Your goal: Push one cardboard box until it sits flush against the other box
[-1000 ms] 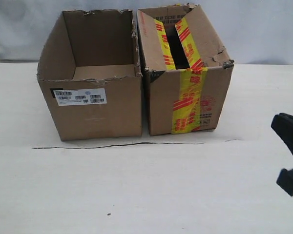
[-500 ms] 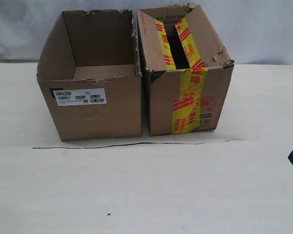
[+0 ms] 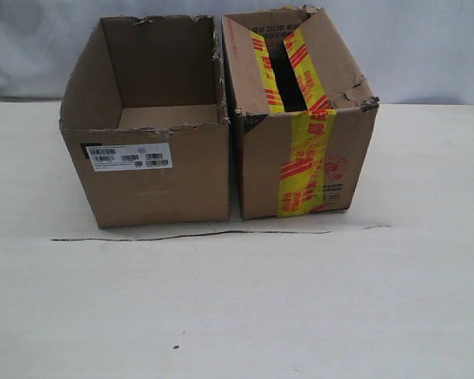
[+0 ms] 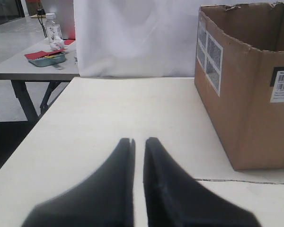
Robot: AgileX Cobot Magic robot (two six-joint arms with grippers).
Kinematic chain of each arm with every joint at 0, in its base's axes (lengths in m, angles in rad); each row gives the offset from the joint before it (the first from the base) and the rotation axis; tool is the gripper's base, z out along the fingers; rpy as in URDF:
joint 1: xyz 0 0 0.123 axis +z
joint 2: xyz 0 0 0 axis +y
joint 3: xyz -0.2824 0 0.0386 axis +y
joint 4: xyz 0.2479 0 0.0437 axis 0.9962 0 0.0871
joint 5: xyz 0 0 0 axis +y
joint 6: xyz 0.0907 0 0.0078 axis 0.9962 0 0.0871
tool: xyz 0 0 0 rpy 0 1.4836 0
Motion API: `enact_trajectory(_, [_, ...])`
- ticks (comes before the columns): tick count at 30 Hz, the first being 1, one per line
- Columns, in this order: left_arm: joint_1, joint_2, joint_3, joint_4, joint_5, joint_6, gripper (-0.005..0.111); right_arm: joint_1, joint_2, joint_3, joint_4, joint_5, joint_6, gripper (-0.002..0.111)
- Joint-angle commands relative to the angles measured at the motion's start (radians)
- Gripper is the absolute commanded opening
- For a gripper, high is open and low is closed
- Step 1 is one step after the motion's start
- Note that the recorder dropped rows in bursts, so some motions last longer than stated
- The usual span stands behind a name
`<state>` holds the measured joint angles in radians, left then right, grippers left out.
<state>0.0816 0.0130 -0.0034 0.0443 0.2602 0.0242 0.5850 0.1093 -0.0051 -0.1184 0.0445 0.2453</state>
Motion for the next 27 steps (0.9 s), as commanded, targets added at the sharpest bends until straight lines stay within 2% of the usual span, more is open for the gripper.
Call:
enact_trajectory(1, [0.002,-0.005,0.003,-0.001,-0.004,-0.001,0.0,-0.165,-0.007,0.005,-0.008,-0.03,0.006,0.0])
enact_trajectory(5, [0.002,-0.005,0.003,-0.001,-0.004,-0.001,0.0,-0.414,-0.007,0.005,-0.008,-0.131,0.006,0.0])
enact_trajectory(8, [0.002,-0.005,0.003,-0.001,-0.004,-0.001,0.0,-0.497,-0.007,0.005,-0.008,-0.1,0.006,0.0])
enact_trajectory(15, [0.002,-0.005,0.003,-0.001,-0.004,-0.001,0.0,-0.518,-0.109,0.005,-0.008,0.014,0.006,0.0])
enact_trajectory(27, [0.002,-0.008,0.003,-0.001,-0.004,-0.001,0.0,-0.518,-0.109,0.005,0.007,0.126,0.002,0.0])
